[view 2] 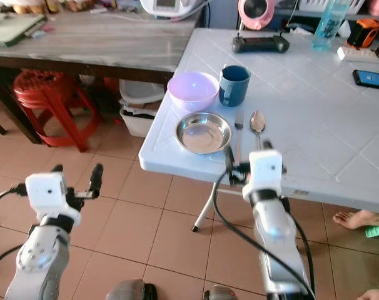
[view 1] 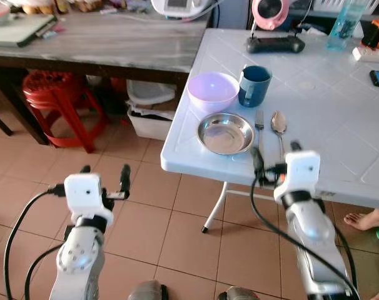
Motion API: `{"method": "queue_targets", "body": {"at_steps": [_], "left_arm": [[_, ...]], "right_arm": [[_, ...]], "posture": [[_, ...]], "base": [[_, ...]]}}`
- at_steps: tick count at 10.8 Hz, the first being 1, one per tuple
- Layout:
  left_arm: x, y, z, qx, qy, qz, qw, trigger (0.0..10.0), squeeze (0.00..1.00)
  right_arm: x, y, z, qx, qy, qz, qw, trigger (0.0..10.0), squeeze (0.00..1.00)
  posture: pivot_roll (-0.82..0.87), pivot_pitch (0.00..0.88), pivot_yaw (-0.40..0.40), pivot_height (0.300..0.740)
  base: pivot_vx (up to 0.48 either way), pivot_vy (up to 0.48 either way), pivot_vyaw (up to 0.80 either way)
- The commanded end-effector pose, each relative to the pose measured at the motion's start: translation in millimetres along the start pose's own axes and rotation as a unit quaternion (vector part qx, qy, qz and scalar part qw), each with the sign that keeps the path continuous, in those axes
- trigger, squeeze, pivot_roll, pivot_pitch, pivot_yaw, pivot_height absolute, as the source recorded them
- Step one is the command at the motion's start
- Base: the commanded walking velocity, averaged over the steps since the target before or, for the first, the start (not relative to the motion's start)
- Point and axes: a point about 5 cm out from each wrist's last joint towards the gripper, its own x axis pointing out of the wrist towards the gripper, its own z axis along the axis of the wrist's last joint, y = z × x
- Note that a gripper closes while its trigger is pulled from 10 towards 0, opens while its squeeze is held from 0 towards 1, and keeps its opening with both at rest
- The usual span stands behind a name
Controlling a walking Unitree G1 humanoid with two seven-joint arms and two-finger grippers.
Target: Setting the table
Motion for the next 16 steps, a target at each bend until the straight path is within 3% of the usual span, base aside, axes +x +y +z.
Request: {"method": "queue_targets", "body": {"at_steps": [1, 5, 8, 10, 13, 14, 16], "left_arm": [[-0.6, 2.3, 2, 0.001, -0.004, 0.006, 1.0, 10.0, 0.0], [-4.2, -1.9, 1, -0.001, 0.001, -0.002, 1.0, 10.0, 0.0], [-4.4, -1.7, -1, -0.002, 0.003, -0.001, 1.0, 10.0, 0.0], [-5.4, -0.8, 2, 0.0, -0.007, 0.004, 1.0, 10.0, 0.0], [-8.0, -0.2, 2, -0.001, -0.006, 0.001, 1.0, 10.0, 0.0], [-11.2, -1.2, 1, 0.005, -0.001, -0.005, 1.0, 10.0, 0.0], [-15.0, 2.8, 0, 0.012, 0.005, -0.009, 1.0, 10.0, 0.0]], "right_arm": [[1.2, -0.4, -1, 0.009, 0.001, -0.006, 1.0, 10.0, 0.0], [2.8, 5.3, 0, 0.014, 0.005, 0.004, 1.0, 10.0, 0.0], [3.1, 8.0, -4, -0.016, 0.021, 0.004, 1.0, 10.0, 0.0], [6.4, 4.7, -1, -0.022, 0.019, -0.024, 0.999, 10.0, 0.0], [3.9, 12.1, -1, 0.02, 0.023, 0.018, 0.999, 10.0, 0.0], [1.3, 21.2, -3, 0.078, 0.032, 0.051, 0.995, 10.0, 0.0], [-7.7, 34.4, -3, 0.113, 0.041, 0.115, 0.986, 10.0, 0.0]], "posture": [[0.02, 0.077, 0.048, 0.74], [0.03, 0.091, 0.037, 0.74], [0.03, 0.098, 0.037, 0.74], [0.03, 0.108, 0.039, 0.74], [0.03, 0.119, 0.036, 0.74], [0.04, 0.122, 0.036, 0.74], [0.04, 0.137, 0.042, 0.74]], "base": [[0.409, 0.0, 0.0], [0.449, 0.0, 0.0], [0.432, 0.0, 0.0], [0.0, 0.0, 0.0], [0.0, 0.0, 0.0], [0.0, 0.0, 0.0], [0.0, 0.0, 0.0]]}}
